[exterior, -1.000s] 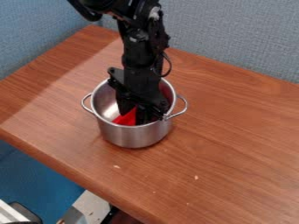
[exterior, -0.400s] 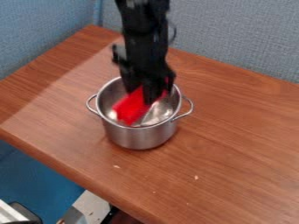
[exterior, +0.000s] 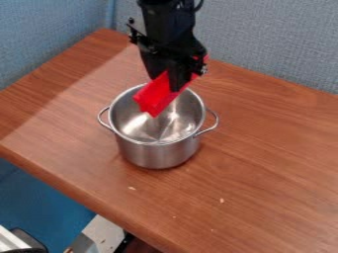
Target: Move the red object from the metal pot to the table
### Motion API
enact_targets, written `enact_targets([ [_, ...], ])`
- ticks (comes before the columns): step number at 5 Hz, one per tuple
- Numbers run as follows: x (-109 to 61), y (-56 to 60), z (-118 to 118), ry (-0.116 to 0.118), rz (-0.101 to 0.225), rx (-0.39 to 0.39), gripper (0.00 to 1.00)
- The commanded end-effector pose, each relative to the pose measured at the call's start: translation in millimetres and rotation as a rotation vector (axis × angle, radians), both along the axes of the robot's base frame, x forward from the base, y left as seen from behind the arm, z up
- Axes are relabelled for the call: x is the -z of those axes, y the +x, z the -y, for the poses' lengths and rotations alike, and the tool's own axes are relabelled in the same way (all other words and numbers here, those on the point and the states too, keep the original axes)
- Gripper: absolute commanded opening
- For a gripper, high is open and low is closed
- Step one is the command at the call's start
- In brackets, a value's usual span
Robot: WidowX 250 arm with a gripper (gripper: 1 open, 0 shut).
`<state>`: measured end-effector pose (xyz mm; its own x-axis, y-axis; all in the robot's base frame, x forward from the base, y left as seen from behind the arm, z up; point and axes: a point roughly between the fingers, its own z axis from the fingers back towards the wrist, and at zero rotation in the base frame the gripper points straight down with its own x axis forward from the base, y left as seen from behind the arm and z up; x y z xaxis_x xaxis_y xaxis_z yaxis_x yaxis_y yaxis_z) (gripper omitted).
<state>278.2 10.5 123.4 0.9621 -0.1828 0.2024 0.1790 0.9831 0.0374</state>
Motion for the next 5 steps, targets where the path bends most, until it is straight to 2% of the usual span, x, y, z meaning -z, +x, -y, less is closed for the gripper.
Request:
enact_targets([
  [1, 2.2, -0.9, -3, 0.048, 0.008, 0.030, 0.00],
  [2, 15.4, -1.7, -6, 0.087, -0.009, 0.040, 0.00],
  [4, 37.4, 7.3, -1, 0.140, -0.032, 0.057, 0.00],
  [5, 34.9, 9.1, 0, 0.152, -0.020, 0.058, 1.00],
])
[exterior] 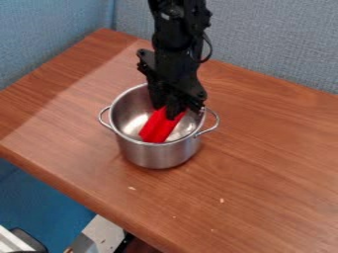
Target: Move the red object from the metal pot to the table
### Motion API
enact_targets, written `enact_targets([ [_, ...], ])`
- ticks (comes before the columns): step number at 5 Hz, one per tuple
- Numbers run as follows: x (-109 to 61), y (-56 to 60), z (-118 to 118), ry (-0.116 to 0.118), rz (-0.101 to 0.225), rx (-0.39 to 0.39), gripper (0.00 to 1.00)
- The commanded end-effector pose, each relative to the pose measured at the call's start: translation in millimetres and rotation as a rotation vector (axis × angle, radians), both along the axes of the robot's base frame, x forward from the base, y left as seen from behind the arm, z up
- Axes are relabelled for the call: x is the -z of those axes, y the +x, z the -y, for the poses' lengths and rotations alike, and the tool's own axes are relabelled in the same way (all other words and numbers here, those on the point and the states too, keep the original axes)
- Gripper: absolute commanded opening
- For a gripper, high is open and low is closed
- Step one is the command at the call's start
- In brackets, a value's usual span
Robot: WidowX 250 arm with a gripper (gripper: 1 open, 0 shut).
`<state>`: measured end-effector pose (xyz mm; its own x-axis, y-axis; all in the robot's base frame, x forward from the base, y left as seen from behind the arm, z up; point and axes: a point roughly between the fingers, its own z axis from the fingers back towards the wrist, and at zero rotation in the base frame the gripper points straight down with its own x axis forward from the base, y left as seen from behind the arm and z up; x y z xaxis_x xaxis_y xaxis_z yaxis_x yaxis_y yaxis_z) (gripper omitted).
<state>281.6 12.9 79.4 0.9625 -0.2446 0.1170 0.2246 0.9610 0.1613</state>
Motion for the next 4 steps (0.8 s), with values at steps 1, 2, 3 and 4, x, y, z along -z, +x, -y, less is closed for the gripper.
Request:
enact_targets([
  [1, -10.7, 5.9, 2, 0.012, 0.037, 0.019, 1.00],
  [2, -6.3, 6.0, 1, 0.012, 0.027, 0.016, 1.00],
  [3, -2.4, 5.9, 0, 0.011, 0.017, 0.013, 1.00],
  [4, 2.6, 5.6, 0, 0.013, 0.006, 0.013, 1.00],
])
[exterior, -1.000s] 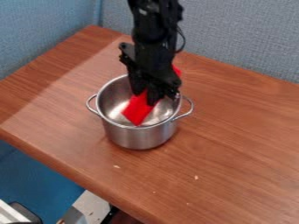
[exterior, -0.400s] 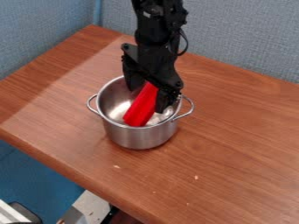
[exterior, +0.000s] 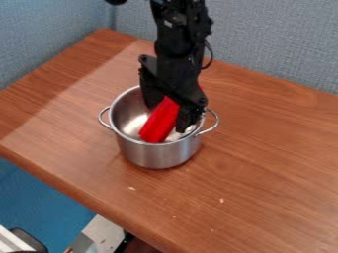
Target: Move the red object from the metal pot to the table
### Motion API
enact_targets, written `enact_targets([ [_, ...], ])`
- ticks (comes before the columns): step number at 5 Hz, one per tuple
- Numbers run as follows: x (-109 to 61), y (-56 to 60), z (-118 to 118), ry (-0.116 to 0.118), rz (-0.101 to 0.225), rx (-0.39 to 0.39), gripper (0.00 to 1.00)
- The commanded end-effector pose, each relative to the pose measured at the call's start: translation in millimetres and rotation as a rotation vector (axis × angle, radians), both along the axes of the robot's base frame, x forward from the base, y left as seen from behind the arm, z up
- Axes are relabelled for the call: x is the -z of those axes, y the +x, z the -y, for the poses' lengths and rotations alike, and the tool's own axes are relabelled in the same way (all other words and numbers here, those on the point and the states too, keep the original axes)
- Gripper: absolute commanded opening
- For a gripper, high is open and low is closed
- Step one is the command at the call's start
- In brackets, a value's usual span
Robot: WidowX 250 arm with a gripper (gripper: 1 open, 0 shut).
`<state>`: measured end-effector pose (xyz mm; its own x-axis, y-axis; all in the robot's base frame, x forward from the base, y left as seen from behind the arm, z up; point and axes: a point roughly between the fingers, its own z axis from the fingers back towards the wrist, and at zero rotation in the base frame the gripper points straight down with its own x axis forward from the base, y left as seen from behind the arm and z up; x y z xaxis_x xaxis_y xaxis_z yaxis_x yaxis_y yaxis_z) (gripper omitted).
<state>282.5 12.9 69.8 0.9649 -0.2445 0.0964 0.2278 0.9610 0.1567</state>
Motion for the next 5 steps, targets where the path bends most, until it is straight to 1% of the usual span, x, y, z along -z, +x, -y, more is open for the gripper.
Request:
enact_targets([
  [1, -2.2, 4.6, -1, 0.015, 0.017, 0.014, 1.00],
  [3, 6.3, 1.2, -3, 0.015, -0.008, 0.015, 1.00],
  [5, 13.6, -2.6, -5, 0.021, -0.030, 0.018, 1.00],
])
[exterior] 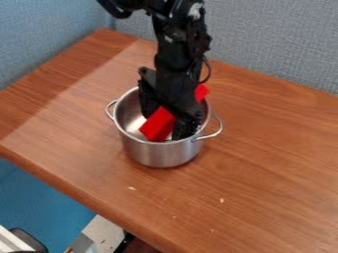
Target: Move the red object from the metal pot to the table
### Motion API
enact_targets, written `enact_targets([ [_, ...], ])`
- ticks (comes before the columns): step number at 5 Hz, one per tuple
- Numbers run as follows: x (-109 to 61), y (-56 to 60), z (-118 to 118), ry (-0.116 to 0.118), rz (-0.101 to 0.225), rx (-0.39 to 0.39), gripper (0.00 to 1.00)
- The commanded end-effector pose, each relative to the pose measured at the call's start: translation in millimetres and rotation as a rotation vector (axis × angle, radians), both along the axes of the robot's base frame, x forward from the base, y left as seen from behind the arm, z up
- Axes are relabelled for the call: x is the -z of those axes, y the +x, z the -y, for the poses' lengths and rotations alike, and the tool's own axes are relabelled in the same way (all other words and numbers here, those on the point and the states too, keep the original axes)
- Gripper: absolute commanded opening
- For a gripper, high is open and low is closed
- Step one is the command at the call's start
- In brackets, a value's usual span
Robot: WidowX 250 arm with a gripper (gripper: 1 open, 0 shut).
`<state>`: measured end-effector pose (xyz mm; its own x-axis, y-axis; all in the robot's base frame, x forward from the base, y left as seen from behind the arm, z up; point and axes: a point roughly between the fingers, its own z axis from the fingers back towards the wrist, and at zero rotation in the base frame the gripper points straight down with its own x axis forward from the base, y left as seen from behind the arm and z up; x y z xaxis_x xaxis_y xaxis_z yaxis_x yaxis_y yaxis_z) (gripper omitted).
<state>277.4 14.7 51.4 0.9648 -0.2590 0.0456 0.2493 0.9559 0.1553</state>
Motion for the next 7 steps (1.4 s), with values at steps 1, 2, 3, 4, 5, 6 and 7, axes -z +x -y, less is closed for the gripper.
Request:
enact_targets([
  [1, -1.9, 0.5, -4, 0.012, 0.012, 0.004, 1.00],
  [2, 0.3, -1.1, -4, 0.012, 0.006, 0.003, 0.00],
  [3, 0.4, -2.7, -3, 0.011, 0.000, 0.001, 0.00],
  [4, -1.2, -5.7, -2, 0.005, -0.013, -0.004, 0.00],
  [5, -3.0, -8.8, -1, -0.002, -0.026, -0.009, 0.00],
  [6, -8.1, -8.3, 0, -0.016, -0.016, -0.015, 0.00],
  [7, -13.8, -7.7, 1, -0.030, -0.003, -0.021, 0.00],
])
